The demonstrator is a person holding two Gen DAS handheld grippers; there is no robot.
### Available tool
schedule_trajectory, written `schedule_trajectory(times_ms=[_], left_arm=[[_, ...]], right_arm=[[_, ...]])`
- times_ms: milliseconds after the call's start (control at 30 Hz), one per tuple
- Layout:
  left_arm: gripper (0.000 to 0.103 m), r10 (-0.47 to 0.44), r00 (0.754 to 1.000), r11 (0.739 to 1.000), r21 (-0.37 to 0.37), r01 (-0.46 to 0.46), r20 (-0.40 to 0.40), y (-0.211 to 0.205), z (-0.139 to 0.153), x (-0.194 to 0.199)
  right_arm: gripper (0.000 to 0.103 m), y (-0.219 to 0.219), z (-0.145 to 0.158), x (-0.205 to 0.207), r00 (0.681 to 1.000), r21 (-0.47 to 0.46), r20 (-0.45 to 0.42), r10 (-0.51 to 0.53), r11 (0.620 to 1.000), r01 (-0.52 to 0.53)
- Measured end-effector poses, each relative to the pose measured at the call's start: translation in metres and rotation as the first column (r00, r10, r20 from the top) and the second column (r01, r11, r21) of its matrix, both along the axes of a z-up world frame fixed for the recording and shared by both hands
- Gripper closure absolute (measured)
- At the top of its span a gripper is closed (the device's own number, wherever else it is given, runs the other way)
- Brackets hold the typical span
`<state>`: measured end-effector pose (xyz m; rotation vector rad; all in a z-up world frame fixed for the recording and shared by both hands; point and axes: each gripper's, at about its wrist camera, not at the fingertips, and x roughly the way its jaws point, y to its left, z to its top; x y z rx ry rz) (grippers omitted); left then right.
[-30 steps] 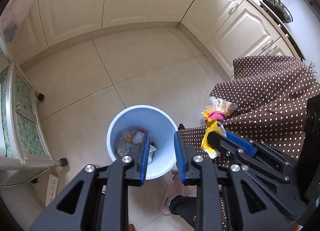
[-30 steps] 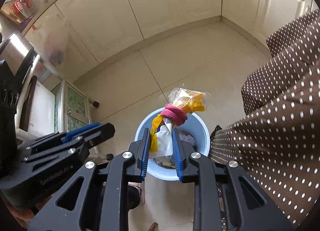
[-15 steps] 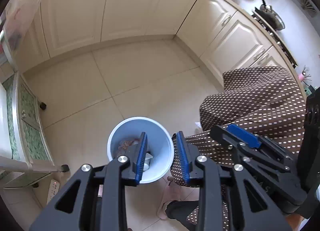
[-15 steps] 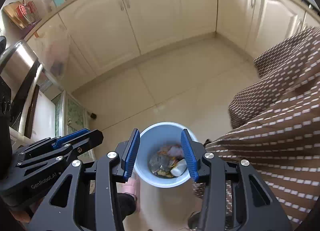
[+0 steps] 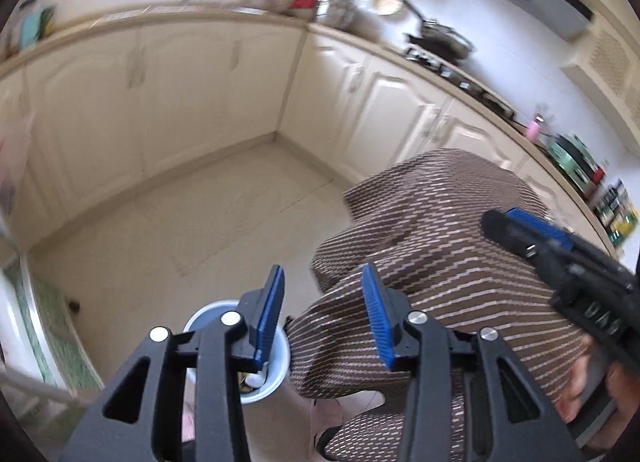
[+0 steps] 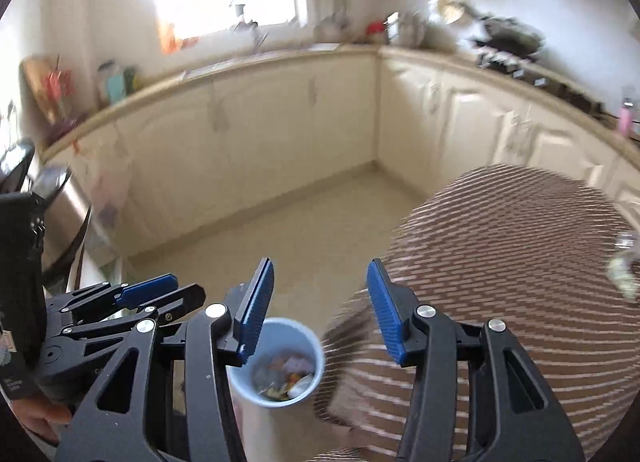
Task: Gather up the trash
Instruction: 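Return both tools to the table above the remaining trash, then grasp the barcode wrapper with the left tool while the right tool grasps the clear bag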
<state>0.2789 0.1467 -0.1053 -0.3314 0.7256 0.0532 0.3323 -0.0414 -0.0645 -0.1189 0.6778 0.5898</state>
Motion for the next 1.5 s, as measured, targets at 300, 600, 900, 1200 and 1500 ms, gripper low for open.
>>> schedule_trajectory(times_ms=[300,600,900,1200,1500], left_arm=[[0.048,-0.289,0.956,0.954,0.096,0.285,0.041,-0.158,0.051,0.048],[0.04,-0.451,0.892,0.891,0.044,0.451,-0.011,-0.313,0.056,0.116],[0.04,-0.438,0.889,0.895,0.035,0.446,-0.132,-0.398,0.027,0.195],[0.04,-0.393,0.898,0.912,0.043,0.409,-0.197,-0.423,0.006,0.24],[0.069,-0.453,0.865,0.876,0.07,0.477,-0.216,-0.437,-0.012,0.256]], right_arm=[[0.049,-0.173,0.029,0.014,0.962,0.047,0.064,-0.264,0.964,0.262],[0.048,-0.332,0.016,0.036,0.863,0.076,0.027,-0.504,0.862,0.501],[0.048,-0.398,-0.01,0.074,0.821,0.077,-0.05,-0.568,0.817,0.571],[0.045,-0.413,-0.018,0.1,0.831,0.112,-0.114,-0.545,0.824,0.556],[0.045,-0.414,-0.027,0.118,0.837,0.118,-0.164,-0.522,0.832,0.542]])
